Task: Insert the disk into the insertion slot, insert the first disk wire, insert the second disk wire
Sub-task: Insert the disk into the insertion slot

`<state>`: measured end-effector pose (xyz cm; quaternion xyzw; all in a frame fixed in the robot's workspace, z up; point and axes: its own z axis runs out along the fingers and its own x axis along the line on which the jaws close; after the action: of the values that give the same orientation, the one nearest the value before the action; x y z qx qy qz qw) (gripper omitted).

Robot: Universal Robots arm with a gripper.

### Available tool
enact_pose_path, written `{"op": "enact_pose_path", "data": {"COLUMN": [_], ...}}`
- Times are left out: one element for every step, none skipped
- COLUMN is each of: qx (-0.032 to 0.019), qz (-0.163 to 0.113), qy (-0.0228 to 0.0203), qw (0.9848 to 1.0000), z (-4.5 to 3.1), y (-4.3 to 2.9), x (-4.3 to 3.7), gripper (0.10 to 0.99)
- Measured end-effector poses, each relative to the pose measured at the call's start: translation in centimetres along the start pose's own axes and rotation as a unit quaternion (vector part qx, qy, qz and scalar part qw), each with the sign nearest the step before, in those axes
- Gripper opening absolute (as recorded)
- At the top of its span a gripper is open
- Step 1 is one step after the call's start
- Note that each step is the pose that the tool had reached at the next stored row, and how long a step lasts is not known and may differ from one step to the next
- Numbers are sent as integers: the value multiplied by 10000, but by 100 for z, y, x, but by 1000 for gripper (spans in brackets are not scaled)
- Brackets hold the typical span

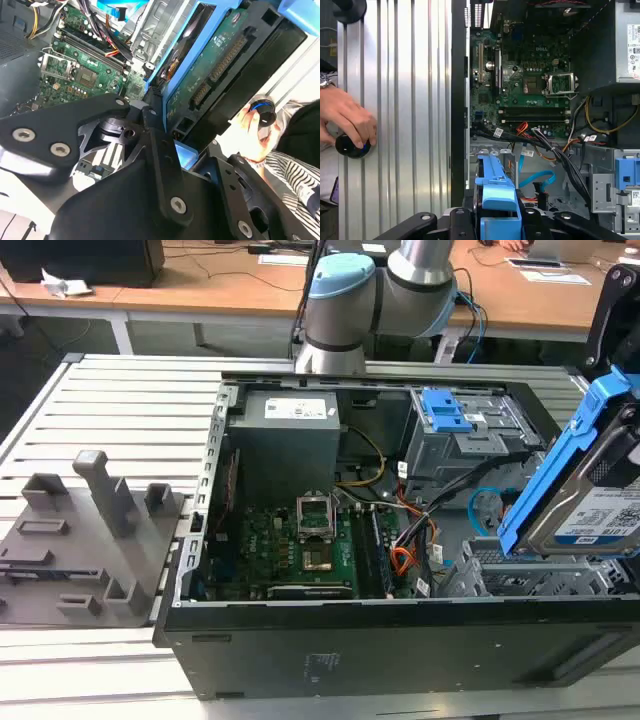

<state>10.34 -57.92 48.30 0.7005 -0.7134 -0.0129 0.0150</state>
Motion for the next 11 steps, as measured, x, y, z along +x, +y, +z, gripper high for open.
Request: {"op": "enact_pose_path", "data": {"qx": [0, 0, 0, 0, 0, 0, 0, 0, 0, 0, 0], "qz": [0, 0, 0, 0, 0, 0, 0, 0, 0, 0, 0], "qy": [0, 0, 0, 0, 1, 0, 0, 0, 0, 0, 0], "qw": [10000, 10000, 10000, 10000, 10000, 10000, 10000, 10000, 10000, 10000, 10000], "z": [10, 28, 38, 49, 57, 66, 70, 75, 79, 83, 87], "y": [0, -1, -1, -2, -2, -3, -2, -3, -3, -3, -3], "x": [0, 0, 0, 0, 0, 0, 0, 0, 0, 0, 0], "gripper": [365, 365, 365, 365, 365, 365, 365, 365, 365, 365, 365]}}
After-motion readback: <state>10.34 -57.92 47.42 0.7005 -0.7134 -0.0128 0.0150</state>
